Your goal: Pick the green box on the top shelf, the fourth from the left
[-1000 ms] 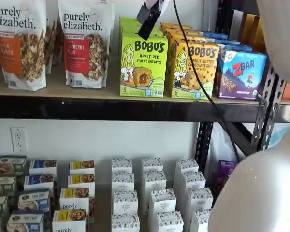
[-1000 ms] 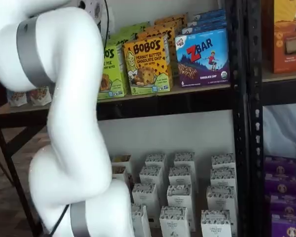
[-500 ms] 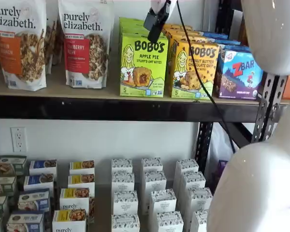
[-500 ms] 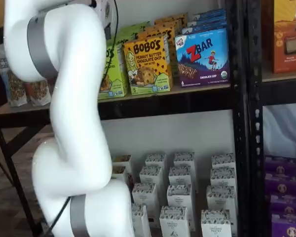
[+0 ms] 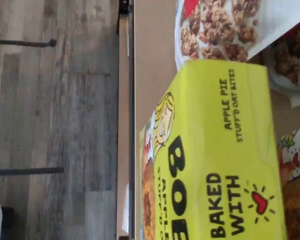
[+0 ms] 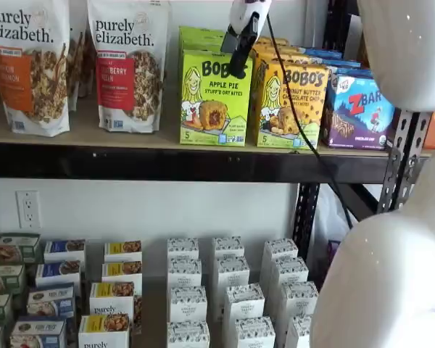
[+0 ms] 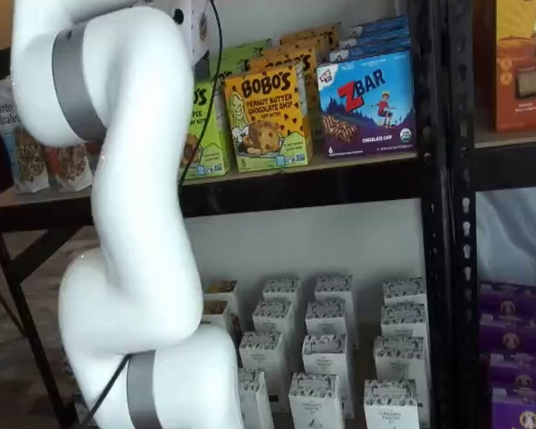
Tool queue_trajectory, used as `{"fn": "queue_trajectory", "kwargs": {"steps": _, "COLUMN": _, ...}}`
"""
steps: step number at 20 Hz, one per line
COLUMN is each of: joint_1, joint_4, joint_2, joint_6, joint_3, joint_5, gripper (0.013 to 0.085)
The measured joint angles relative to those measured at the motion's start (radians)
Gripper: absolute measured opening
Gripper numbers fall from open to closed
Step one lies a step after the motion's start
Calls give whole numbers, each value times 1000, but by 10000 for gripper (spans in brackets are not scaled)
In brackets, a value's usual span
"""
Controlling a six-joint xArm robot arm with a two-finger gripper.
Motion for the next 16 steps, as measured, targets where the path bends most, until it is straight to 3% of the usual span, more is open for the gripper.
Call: {"fn": "queue_trajectory", "kwargs": {"steps": 16, "joint_1": 31, "joint_4": -54, "joint_2": -19, "joint_6": 14, "joint_3": 69, "joint_5": -35, "gripper": 850}}
